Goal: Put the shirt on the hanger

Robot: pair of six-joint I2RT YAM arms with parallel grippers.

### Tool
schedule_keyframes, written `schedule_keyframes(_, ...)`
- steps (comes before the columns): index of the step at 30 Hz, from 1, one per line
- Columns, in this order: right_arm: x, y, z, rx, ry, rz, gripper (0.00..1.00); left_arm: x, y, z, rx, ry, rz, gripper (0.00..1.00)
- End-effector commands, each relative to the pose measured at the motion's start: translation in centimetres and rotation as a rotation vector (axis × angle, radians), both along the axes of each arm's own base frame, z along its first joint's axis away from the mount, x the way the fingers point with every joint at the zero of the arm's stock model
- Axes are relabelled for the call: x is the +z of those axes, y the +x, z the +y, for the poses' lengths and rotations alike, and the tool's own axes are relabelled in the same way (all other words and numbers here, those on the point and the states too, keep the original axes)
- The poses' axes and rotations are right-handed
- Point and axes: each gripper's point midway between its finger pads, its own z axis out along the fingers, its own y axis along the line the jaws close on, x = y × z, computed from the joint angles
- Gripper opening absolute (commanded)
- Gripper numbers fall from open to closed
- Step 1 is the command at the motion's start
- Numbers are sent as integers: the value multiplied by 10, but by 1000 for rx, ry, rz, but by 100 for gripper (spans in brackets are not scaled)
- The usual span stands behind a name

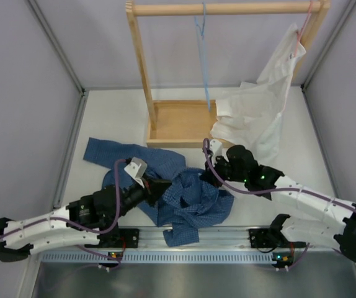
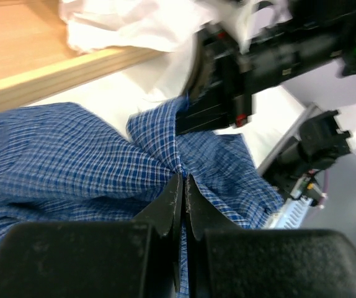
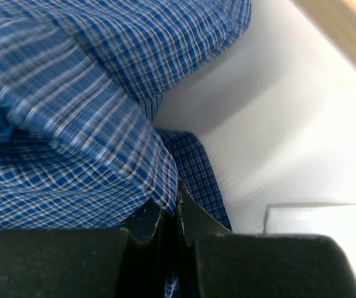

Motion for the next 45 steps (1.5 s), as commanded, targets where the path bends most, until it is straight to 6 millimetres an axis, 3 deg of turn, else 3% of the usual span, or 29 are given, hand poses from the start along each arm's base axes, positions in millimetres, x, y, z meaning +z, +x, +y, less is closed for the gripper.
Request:
schedule_keyframes(1,106,3,22,13,151,-194,0,58,18,22,128,-37,-63,0)
schedule_keyframes(2,123,8,18,-24,131,-233,0,77,20,28,144,-46,-83,0)
schedule_keyframes(3,181,10,21,-33,177,-324,0,96,22,35,167,-56,-105,0)
schedule_keyframes(4,192,-2,19,-17,130,-318,0,141,22,50,184,-119,-160,0)
schedule_keyframes(5,252,8,15,-87,176,-410,0,164,22,61,201,-153,-188,0)
schedule_keyframes(7,298,-2,17,-77,196,-473,0,202,25,75,235,-164,-264,0)
schedule_keyframes(8,300,7,20,-109,140,-474,0,245,22,94,252,-236,-301,0)
schedule_keyframes(9,355,4,13,-127,215,-541,0,262,23,98,258,-219,-355,0)
schedule_keyframes(10,371,3,14,-123,221,-563,0,273,23,83,229,-187,-390,0)
schedule_keyframes(11,390,10,16,-151,211,-585,0,302,20,90,228,-227,-425,0)
schedule_keyframes(12,395,14,17,-164,194,-602,0,307,23,87,237,-192,-458,0)
schedule_keyframes(13,396,21,14,-208,176,-611,0,304,27,67,223,-149,-461,0)
schedule_keyframes(16,366,32,19,-261,116,-562,0,271,36,34,205,-59,-426,0)
schedule_keyframes(17,332,35,19,-282,66,-507,0,253,45,32,254,-27,-395,0)
schedule_keyframes(18,321,34,19,-299,73,-484,0,211,51,15,266,8,-333,0)
schedule_keyframes(19,303,34,18,-309,62,-452,0,188,54,11,279,22,-305,0)
schedule_keyframes(20,265,27,16,-315,40,-374,0,170,55,13,297,13,-275,0)
schedule_keyframes(21,255,26,18,-322,65,-348,0,123,55,-1,277,40,-217,0)
schedule_keyframes(22,236,23,18,-323,60,-319,0,103,52,-7,256,40,-189,0)
schedule_keyframes(23,200,19,13,-337,30,-269,0,83,45,-17,202,37,-163,0)
schedule_keyframes(25,173,20,9,-369,25,-243,0,32,36,-33,130,55,-96,0)
schedule_keyframes(26,147,18,4,-393,-1,-204,0,23,31,-40,100,40,-76,0)
schedule_keyframes(28,129,20,-2,-422,-21,-186,0,-1,28,-43,93,52,-29,0)
schedule_keyframes(30,111,23,-12,-471,-49,-168,0,-6,30,-39,108,54,-22,0)
schedule_keyframes(33,107,29,-20,-505,-33,-149,0,0,29,-34,107,40,-38,0)
schedule_keyframes(35,108,29,-17,-491,-23,-144,0,4,25,-37,74,43,-48,29)
schedule_keyframes(37,112,30,-16,-484,-17,-148,0,3,23,-39,45,75,-74,67)
schedule_keyframes(38,116,30,-14,-473,-13,-154,0,1,25,-40,54,94,-73,98)
schedule_keyframes(45,133,28,-18,-445,22,-178,0,-15,43,-32,150,293,-69,98)
